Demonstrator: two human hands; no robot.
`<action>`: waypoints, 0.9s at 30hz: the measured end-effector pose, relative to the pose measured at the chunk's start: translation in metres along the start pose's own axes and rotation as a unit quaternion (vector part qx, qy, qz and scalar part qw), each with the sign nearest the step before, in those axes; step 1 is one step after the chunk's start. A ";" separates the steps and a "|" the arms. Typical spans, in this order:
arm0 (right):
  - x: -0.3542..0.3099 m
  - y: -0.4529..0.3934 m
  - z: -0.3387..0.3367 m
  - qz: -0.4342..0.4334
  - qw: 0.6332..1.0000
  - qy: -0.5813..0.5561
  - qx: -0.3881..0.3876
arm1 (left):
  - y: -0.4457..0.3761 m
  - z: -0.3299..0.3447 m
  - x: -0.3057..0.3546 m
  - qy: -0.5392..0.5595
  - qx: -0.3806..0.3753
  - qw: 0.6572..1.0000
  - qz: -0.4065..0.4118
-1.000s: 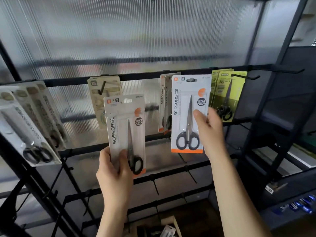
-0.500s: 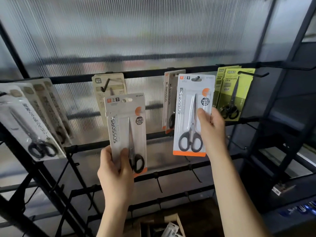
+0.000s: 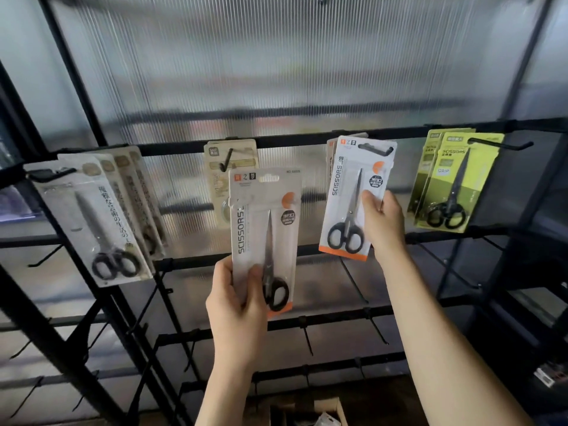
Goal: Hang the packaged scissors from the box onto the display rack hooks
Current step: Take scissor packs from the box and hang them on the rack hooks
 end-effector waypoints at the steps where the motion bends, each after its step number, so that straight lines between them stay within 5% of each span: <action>1: 0.001 -0.002 0.001 0.002 1.000 0.004 -0.003 | -0.001 0.000 -0.003 0.004 -0.001 1.000 0.000; 18: 0.047 0.032 -0.067 0.000 0.978 0.186 0.092 | -0.003 0.110 0.008 0.105 -0.131 0.986 -0.004; 27: 0.060 0.049 -0.089 -0.027 0.953 0.281 0.107 | 0.004 0.135 -0.004 0.072 -0.144 0.987 -0.019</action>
Point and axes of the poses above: each hand's wrist, its own y-axis away from the middle knuckle, its own z-axis out of the palm, x = y × z, the point moved 8 cm from there along -y, towards the middle knuckle, and after that the axes turned 15 degrees about y, right-handed, at the moved point
